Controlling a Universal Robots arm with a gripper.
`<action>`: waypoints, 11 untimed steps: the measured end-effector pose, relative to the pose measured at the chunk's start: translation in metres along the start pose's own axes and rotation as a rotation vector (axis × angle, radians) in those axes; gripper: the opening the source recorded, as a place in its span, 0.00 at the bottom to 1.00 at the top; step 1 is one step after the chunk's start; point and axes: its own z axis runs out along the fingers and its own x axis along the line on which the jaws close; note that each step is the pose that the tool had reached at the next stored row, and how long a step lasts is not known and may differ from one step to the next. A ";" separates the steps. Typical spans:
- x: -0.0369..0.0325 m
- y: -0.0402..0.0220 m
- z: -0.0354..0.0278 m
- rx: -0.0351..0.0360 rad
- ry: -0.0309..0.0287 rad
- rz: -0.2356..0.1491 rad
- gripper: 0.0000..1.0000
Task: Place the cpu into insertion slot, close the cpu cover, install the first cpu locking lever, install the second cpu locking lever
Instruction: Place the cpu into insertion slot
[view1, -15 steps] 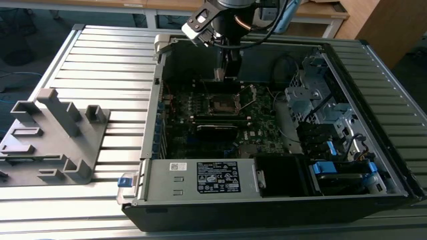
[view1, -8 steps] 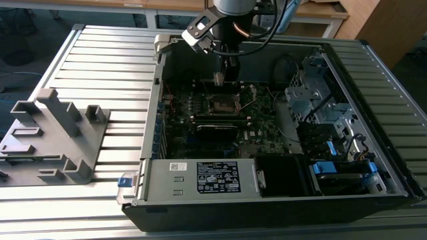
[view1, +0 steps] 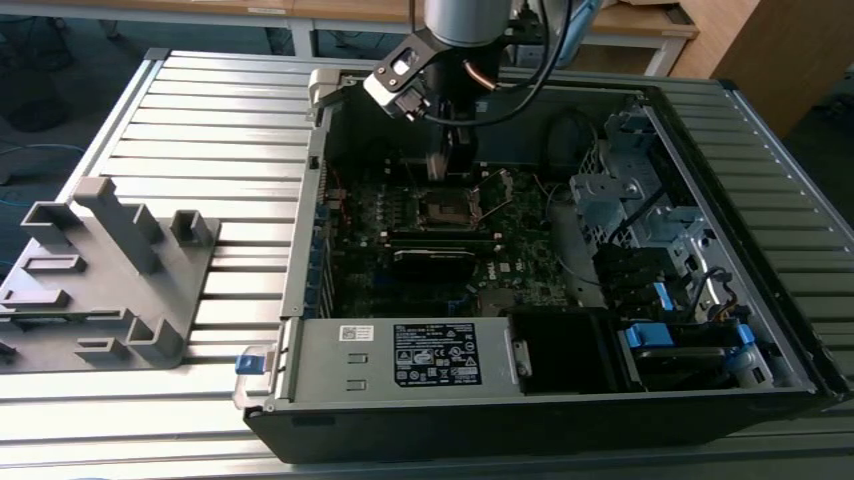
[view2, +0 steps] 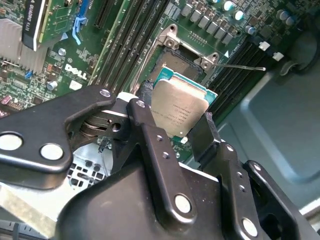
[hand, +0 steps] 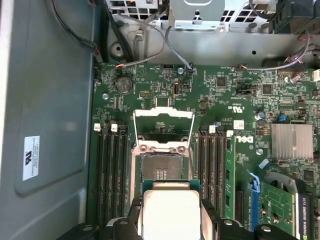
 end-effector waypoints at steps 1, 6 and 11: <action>0.0000 0.0000 0.0005 -0.0002 -0.0001 0.000 0.54; -0.0001 -0.0002 0.0039 -0.0029 -0.0002 -0.001 0.54; -0.0001 -0.0003 0.0051 -0.0031 0.0000 -0.001 0.54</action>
